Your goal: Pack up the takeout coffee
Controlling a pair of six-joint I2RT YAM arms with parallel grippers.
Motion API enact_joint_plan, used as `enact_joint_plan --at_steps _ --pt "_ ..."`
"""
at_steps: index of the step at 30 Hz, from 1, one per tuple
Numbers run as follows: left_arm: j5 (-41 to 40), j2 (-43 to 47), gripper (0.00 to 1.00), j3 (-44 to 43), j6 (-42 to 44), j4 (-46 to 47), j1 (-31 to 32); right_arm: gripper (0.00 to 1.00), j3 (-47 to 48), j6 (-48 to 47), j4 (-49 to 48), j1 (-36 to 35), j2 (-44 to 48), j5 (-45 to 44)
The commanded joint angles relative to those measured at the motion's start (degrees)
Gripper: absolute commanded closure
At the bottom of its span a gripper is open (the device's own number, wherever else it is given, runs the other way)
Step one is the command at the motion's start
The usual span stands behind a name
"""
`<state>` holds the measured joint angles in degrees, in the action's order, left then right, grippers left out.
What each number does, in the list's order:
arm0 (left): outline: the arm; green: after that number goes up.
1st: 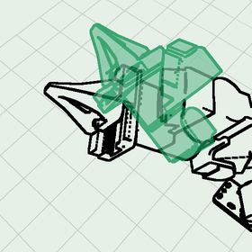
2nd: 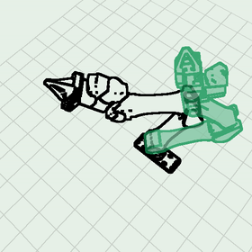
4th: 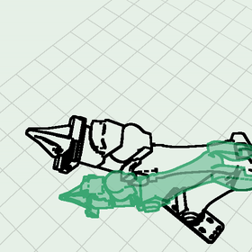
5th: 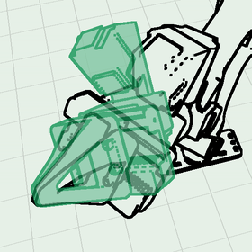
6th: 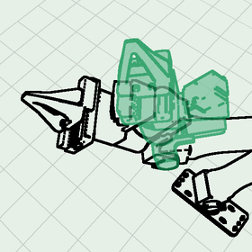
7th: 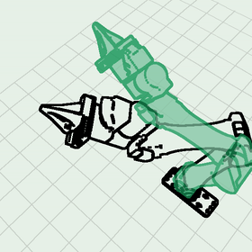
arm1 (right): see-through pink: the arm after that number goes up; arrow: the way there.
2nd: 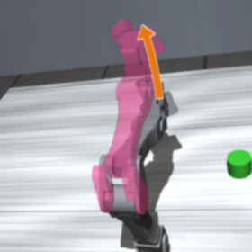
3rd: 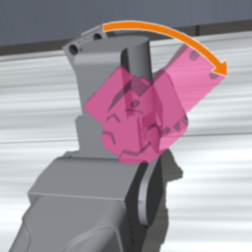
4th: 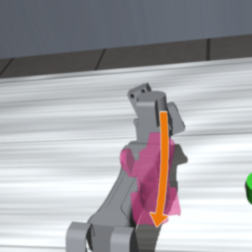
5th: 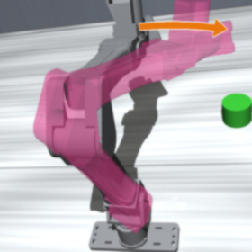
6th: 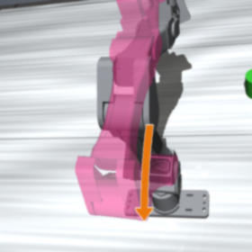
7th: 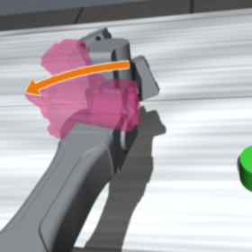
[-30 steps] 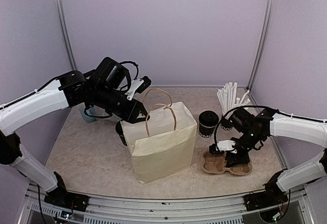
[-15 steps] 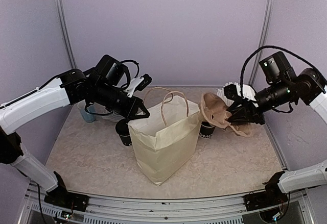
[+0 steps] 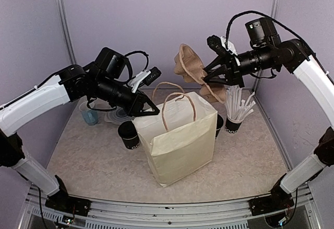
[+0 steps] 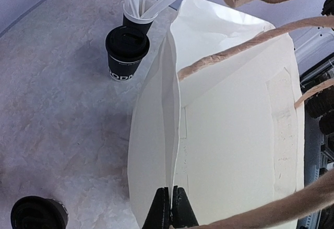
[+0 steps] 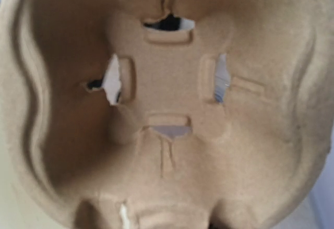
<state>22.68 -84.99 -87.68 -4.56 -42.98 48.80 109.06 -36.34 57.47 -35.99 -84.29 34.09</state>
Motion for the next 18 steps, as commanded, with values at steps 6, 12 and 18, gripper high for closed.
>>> enact_joint_plan --at_steps 6,12,18 --pt "6.92 -7.79 1.00 -4.57 4.38 4.47 -0.44 0.84 -4.45 2.15 -3.34 -1.48 4.82 10.51" --pt "-4.61 -11.67 0.71 -10.95 4.38 2.07 1.61 0.85 -10.17 4.52 -4.55 -1.62 8.37 9.29" --pt "-14.21 -5.68 0.49 -10.57 -1.35 1.95 2.83 0.86 -13.68 7.59 -7.24 -1.63 10.71 6.40"
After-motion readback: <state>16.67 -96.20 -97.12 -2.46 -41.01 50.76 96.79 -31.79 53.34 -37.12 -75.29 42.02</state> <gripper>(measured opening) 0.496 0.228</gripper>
